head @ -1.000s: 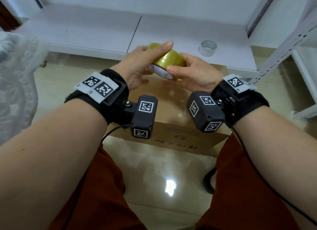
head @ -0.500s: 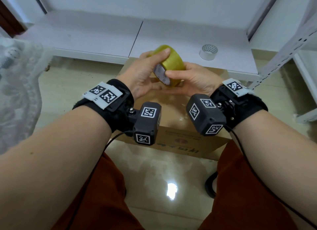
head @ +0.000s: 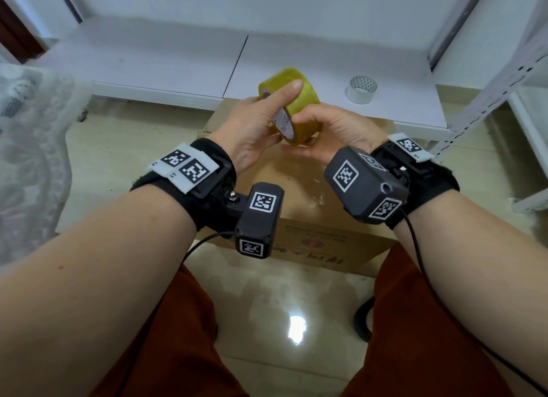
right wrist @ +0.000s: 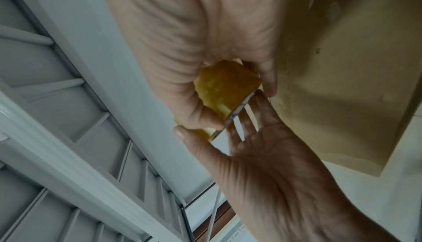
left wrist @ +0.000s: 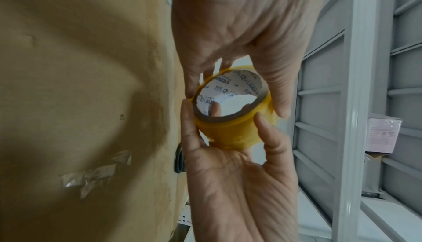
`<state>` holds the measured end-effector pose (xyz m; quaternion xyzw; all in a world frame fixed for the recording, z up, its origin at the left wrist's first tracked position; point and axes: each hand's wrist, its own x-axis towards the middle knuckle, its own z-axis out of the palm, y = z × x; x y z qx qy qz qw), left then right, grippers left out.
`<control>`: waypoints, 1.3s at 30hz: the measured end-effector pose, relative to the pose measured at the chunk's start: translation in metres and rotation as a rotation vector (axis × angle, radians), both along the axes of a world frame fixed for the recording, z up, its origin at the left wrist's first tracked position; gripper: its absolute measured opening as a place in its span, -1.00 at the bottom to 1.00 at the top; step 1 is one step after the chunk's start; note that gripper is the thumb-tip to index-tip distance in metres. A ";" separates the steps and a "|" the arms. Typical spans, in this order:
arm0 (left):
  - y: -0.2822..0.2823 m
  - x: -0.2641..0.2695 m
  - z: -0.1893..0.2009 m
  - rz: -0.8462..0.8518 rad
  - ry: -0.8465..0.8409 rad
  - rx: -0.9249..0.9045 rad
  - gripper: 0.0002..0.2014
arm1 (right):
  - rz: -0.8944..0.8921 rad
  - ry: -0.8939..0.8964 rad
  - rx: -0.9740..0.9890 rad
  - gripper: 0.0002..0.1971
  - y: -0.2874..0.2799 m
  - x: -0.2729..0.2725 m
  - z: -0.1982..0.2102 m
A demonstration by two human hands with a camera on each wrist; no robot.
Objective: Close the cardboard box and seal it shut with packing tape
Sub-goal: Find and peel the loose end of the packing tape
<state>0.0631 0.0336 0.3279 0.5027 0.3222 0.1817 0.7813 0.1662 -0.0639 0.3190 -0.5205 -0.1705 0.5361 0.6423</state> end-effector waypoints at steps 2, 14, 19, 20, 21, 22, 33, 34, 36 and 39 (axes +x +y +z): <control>0.000 0.001 -0.001 0.000 -0.003 0.005 -0.55 | -0.026 0.009 0.004 -0.81 0.000 -0.003 0.002; 0.003 0.000 0.000 -0.032 -0.034 0.028 -0.54 | -0.043 0.024 0.041 -0.66 0.008 -0.008 0.000; 0.004 -0.002 0.002 -0.040 -0.017 0.024 -0.59 | 0.047 0.001 0.071 -0.67 0.007 -0.004 -0.004; 0.004 -0.002 0.003 -0.043 -0.008 0.023 -0.59 | 0.074 -0.007 0.072 -0.67 0.006 -0.004 -0.004; 0.004 -0.003 0.003 -0.044 0.002 0.025 -0.59 | 0.089 -0.006 0.071 -0.64 0.005 -0.004 -0.005; 0.004 -0.003 0.003 -0.043 0.011 0.025 -0.59 | 0.088 0.001 0.067 -0.64 0.005 -0.004 -0.005; 0.004 -0.006 0.004 -0.014 0.090 -0.076 -0.56 | 0.111 0.051 0.028 -0.40 0.007 -0.004 -0.008; 0.004 -0.006 0.004 -0.018 0.090 -0.080 -0.55 | 0.113 0.051 0.031 -0.43 0.007 -0.004 -0.009; 0.003 -0.005 0.004 -0.025 0.093 -0.082 -0.53 | 0.110 0.031 0.034 -0.55 0.007 -0.004 -0.010; 0.003 -0.004 0.004 -0.031 0.095 -0.072 -0.51 | 0.062 0.052 0.019 -0.64 0.007 -0.004 -0.011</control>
